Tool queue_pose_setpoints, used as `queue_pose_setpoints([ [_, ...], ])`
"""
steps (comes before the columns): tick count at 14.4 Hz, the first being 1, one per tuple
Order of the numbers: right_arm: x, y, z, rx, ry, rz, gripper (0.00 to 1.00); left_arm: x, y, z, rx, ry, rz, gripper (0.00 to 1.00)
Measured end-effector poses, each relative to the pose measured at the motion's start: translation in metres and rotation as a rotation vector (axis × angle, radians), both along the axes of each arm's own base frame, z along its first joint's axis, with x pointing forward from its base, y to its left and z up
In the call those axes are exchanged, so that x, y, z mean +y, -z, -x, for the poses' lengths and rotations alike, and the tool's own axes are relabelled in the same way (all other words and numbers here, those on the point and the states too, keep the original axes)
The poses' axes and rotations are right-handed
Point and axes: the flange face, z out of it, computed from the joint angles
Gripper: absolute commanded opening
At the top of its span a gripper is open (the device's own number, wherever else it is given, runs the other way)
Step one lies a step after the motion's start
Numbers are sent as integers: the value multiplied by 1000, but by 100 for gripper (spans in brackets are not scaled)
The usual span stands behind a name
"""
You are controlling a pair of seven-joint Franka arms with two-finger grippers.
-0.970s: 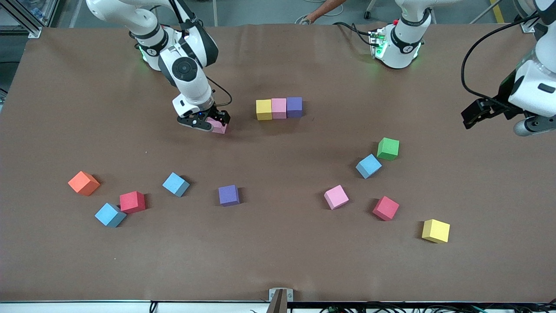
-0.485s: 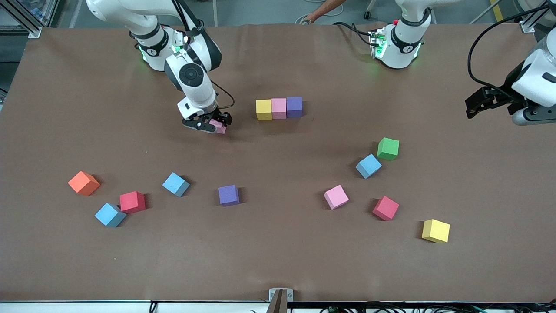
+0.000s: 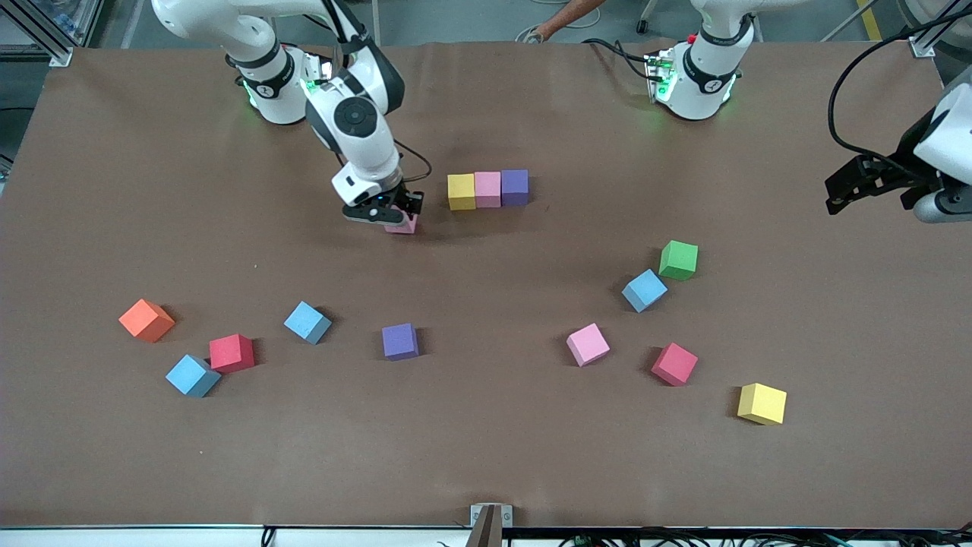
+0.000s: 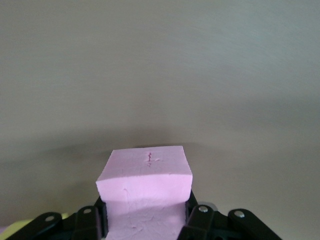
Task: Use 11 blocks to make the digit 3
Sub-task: 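Carry the pink cube with the right gripper toward the yellow cube, then lower the pink cube beside the yellow cube with the right gripper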
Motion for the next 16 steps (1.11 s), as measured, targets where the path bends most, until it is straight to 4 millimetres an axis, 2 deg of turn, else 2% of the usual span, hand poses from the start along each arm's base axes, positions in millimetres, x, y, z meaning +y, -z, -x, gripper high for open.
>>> queue_pose_setpoints([
  [2, 28, -11, -13, 15, -54, 13, 0, -2, 9, -3, 30, -3, 50, 100],
  [5, 67, -20, -34, 30, -92, 27, 0, -28, 8, 0, 39, 41, 63, 100],
  [7, 86, -21, -38, 26, -105, 15, 0, -45, 3, 3, 30, 72, 57, 100],
  [9, 103, -22, -35, 36, -101, -12, 0, -51, 1, 5, 28, 83, 58, 100],
  [12, 117, -24, -29, 41, -111, -27, 0, -47, 1, 4, 29, 77, 58, 100],
  [16, 120, -19, -22, 60, -121, -12, 0, -51, 1, 5, 30, 83, 53, 100],
])
